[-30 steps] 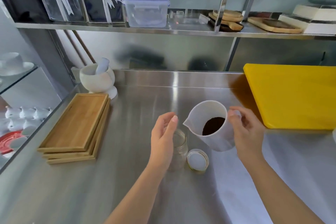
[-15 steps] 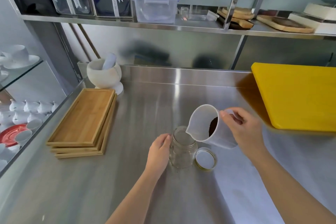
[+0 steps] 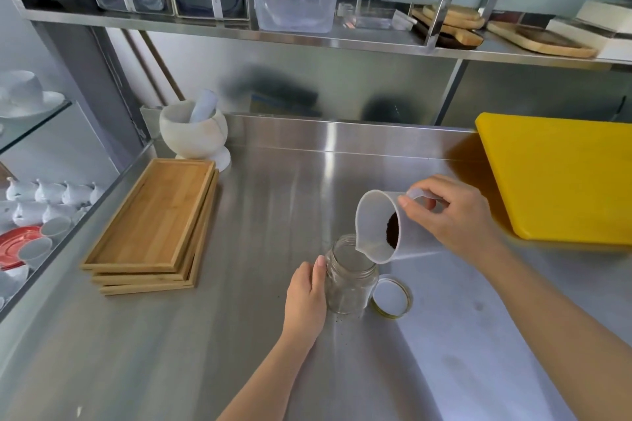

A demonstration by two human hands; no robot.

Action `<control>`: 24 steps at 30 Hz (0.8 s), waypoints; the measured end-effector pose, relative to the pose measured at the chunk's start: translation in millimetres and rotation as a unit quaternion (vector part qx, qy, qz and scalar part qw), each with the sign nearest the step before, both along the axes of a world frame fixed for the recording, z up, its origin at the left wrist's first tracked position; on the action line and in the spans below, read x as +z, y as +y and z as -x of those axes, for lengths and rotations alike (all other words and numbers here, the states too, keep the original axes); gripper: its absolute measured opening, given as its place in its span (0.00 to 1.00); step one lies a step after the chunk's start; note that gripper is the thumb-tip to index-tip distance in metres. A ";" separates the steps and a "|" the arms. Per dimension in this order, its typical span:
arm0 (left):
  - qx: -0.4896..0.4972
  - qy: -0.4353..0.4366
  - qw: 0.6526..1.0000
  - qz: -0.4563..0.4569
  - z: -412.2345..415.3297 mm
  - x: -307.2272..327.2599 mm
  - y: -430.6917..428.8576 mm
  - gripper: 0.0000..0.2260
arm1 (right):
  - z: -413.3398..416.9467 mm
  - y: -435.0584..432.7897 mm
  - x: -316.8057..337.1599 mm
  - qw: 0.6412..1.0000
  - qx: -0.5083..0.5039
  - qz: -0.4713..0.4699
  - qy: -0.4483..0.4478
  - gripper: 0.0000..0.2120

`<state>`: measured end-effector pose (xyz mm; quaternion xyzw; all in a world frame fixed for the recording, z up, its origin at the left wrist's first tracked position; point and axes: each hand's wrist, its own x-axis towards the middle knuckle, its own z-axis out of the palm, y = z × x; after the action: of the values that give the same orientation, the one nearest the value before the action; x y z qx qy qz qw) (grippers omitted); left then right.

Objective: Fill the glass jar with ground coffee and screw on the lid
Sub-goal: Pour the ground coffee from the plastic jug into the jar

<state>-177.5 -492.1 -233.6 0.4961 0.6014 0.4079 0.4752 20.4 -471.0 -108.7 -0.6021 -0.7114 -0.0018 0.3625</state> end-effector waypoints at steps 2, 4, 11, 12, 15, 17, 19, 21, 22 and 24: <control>0.000 0.006 1.000 -0.009 0.5 -0.2 1.1 0.18 | 3.4 3.5 1.9 1.000 0.002 -0.003 -0.010 0.12; 0.012 0.000 1.000 -0.004 1.3 -0.3 -0.6 0.18 | 6.5 6.1 3.7 1.000 0.006 -0.009 -0.024 0.12; 0.009 -0.018 1.000 0.000 4.8 -5.5 -1.3 0.18 | 11.9 10.0 9.6 0.996 0.048 -0.037 -0.068 0.19; 0.006 -0.019 1.000 0.000 4.4 -4.7 -0.6 0.17 | 13.0 10.2 10.2 0.995 0.052 -0.040 -0.079 0.19; 0.007 -0.024 1.000 -0.009 1.7 -2.5 0.6 0.17 | 14.0 11.1 11.5 0.991 0.066 -0.046 -0.109 0.19; 0.010 -0.029 0.999 -0.011 1.1 -3.2 1.5 0.18 | 13.4 11.9 12.2 0.988 0.073 -0.048 -0.124 0.20; 0.010 -0.030 0.999 -0.013 1.6 -5.0 2.4 0.17 | 13.1 12.5 12.9 0.987 0.076 -0.051 -0.131 0.20; 0.008 -0.031 0.999 -0.011 1.6 -6.4 3.0 0.17 | 13.4 13.2 13.4 0.986 0.081 -0.057 -0.134 0.20; 0.009 -0.033 0.999 -0.009 1.6 -6.7 3.2 0.17 | 13.7 13.6 13.7 0.986 0.083 -0.059 -0.136 0.19; 0.010 -0.038 0.999 -0.007 1.1 -6.9 3.5 0.17 | 14.3 14.6 13.9 0.984 0.086 -0.063 -0.140 0.19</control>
<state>-178.6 -488.6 -240.6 0.4773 0.5848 0.4356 0.4903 6.1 -456.4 -94.8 -0.5089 -0.8025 -0.0996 0.2951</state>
